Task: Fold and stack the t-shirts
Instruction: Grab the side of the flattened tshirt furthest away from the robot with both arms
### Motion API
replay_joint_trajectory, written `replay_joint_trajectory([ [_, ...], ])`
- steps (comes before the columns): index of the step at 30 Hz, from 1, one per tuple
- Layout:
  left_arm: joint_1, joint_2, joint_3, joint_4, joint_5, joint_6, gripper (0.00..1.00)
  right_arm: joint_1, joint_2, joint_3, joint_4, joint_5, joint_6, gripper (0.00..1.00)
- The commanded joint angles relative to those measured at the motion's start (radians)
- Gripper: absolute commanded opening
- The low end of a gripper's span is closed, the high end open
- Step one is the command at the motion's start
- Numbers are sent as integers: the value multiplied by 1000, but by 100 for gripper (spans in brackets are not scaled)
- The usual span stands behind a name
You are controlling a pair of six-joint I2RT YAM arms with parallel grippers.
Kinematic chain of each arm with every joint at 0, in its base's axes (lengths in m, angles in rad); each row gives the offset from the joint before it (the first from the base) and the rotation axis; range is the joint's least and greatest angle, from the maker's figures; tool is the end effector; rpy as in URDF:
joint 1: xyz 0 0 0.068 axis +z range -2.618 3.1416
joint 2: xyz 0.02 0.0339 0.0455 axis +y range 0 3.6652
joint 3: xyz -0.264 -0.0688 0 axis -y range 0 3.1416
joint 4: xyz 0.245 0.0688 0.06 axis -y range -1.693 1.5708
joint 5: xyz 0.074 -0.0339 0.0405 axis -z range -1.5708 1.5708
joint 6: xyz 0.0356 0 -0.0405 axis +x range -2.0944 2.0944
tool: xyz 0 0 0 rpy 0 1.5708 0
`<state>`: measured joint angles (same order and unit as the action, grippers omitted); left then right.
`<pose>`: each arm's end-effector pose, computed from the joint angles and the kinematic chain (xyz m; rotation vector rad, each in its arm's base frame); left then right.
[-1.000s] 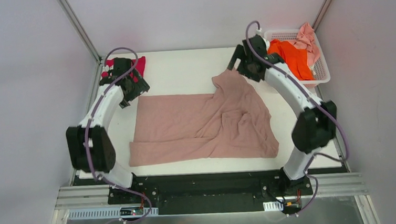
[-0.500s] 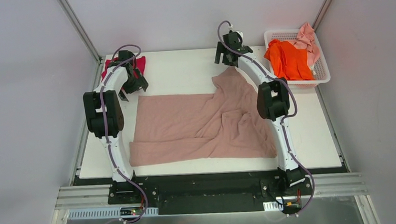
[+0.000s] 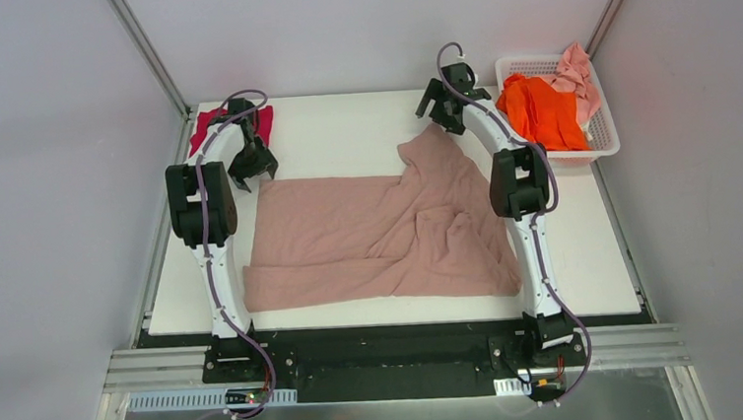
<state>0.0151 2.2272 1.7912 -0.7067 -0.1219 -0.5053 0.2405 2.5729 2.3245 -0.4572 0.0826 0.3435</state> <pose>0.4738 0.0115 0.1741 -0.7286 2.5974 0.0174 0.5621 0.1348 0.1826 0.1610 2.2768 0.2130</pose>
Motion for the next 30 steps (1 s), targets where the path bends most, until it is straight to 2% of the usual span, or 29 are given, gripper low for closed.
replay_joint_trajectory([
  [1, 7, 44, 19, -51, 12, -19, 63, 15, 21, 42, -14, -110, 25, 91],
  [3, 8, 48, 15, -55, 20, -22, 58, 15, 32, 52, -13, -110, 20, 85],
  [7, 8, 46, 11, -61, 27, -22, 39, 15, 59, 80, -6, -120, 6, 72],
  [10, 7, 37, -1, -63, 34, -19, 21, 14, 77, 96, -8, -128, 3, 58],
  [12, 7, 30, -5, -65, 35, -9, 1, 15, 77, 96, -7, -121, 2, 45],
  [18, 6, -22, -15, -65, 38, 19, 0, 15, 8, 68, 28, -139, -40, 0],
  [23, -10, -99, -40, -56, 8, 39, 0, 17, -126, -48, 81, -279, -70, 0],
  [30, -49, -216, -139, -9, -27, 37, 0, 28, -342, -319, 179, -320, -89, 0],
])
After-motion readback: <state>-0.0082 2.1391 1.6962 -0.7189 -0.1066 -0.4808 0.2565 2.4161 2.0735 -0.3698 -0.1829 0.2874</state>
